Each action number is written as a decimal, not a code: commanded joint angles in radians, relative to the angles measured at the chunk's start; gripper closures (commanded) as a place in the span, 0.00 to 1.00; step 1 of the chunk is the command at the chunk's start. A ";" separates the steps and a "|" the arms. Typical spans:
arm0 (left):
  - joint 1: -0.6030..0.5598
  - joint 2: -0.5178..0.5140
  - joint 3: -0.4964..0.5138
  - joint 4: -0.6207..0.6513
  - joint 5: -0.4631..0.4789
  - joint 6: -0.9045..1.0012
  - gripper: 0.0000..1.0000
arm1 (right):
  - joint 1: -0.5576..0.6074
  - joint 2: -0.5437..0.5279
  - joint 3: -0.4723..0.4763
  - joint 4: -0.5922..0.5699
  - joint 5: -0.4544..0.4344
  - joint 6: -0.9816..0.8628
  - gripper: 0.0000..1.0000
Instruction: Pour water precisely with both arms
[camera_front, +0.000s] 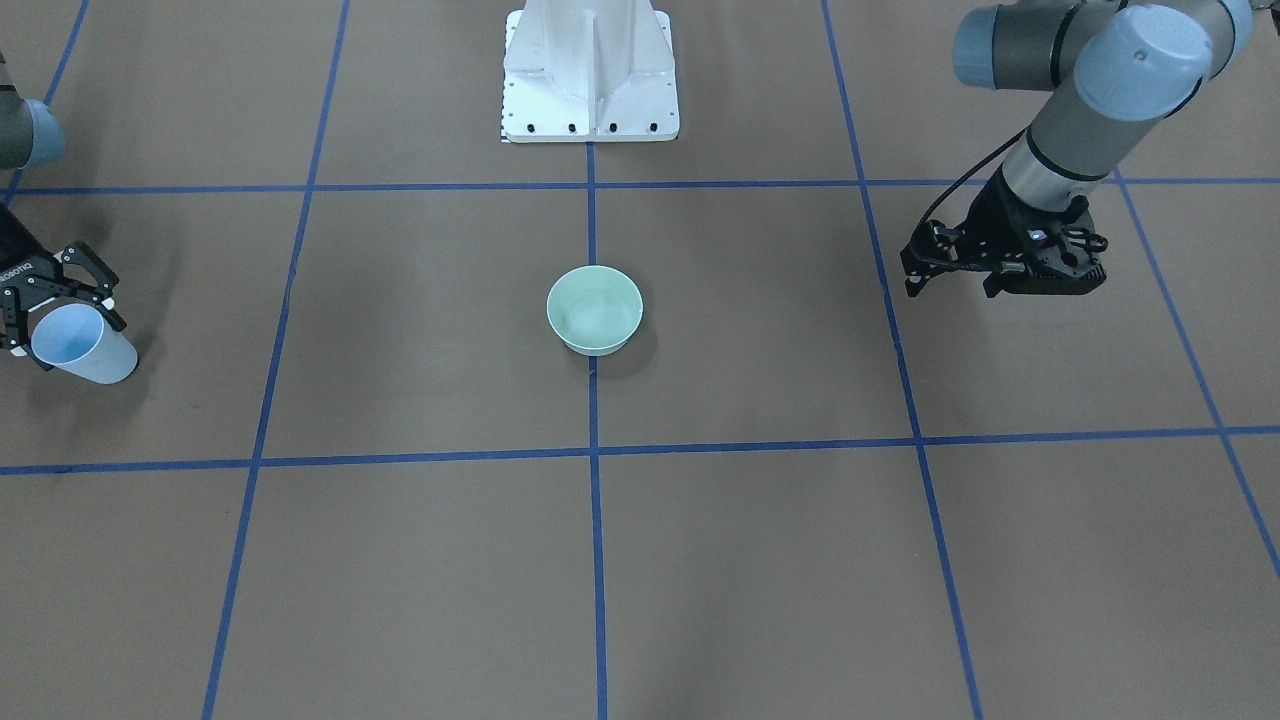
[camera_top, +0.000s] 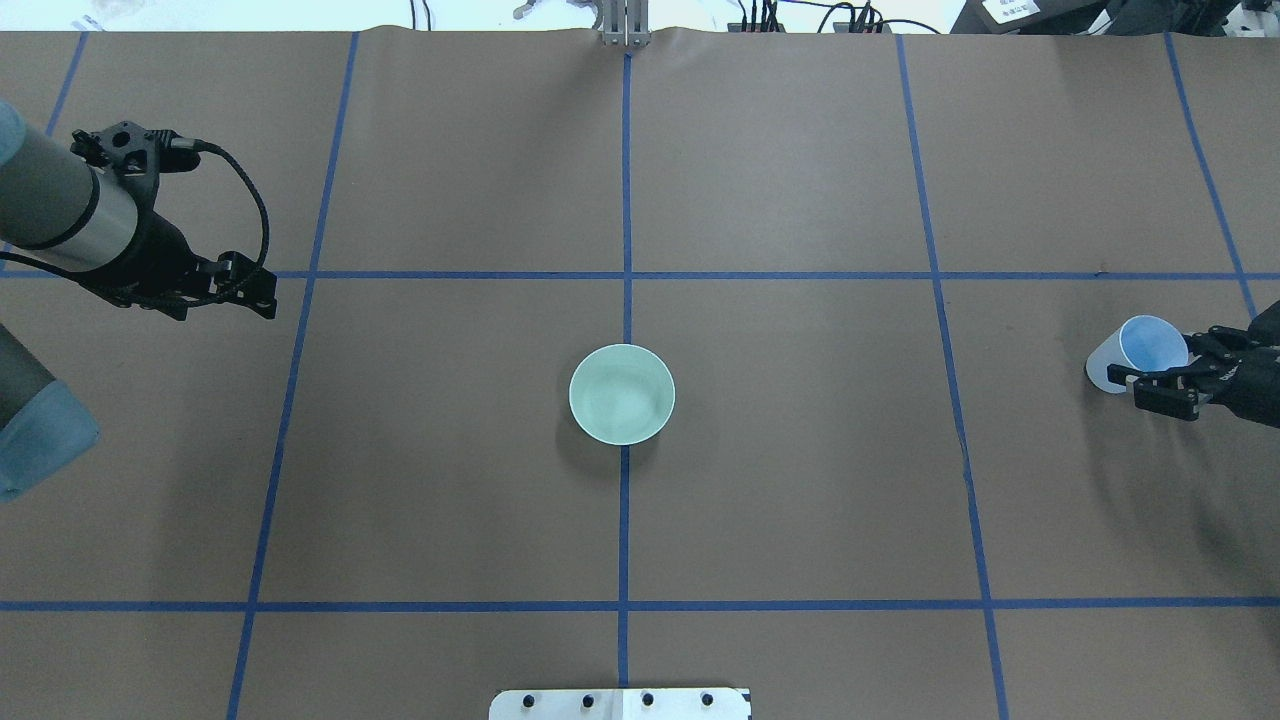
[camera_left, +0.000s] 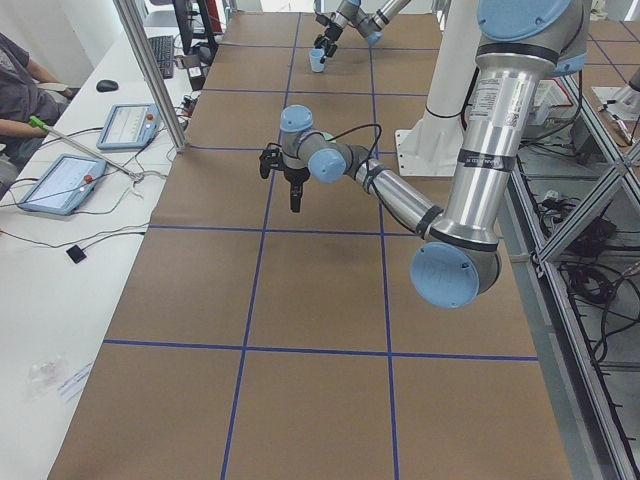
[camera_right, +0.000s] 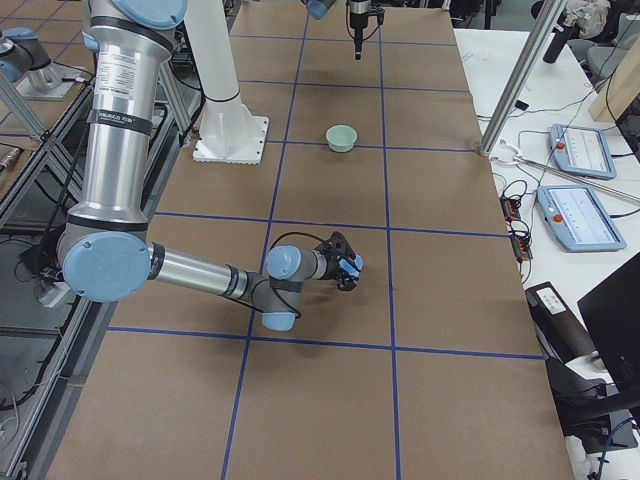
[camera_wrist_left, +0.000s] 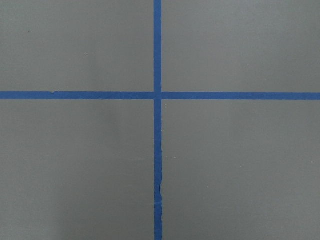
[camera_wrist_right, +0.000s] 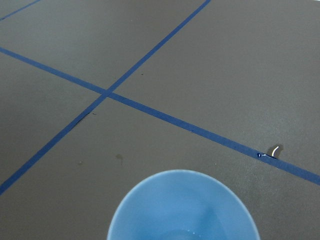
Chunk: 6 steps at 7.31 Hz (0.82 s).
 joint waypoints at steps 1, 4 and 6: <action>0.000 -0.001 0.000 0.000 0.000 0.000 0.00 | 0.000 -0.004 0.003 0.002 0.002 0.000 0.01; 0.002 -0.002 0.000 0.000 0.000 -0.021 0.00 | 0.001 -0.101 0.011 0.116 0.009 0.006 0.01; 0.000 -0.001 -0.009 0.000 0.000 -0.021 0.00 | 0.004 -0.147 0.014 0.144 0.008 0.009 0.01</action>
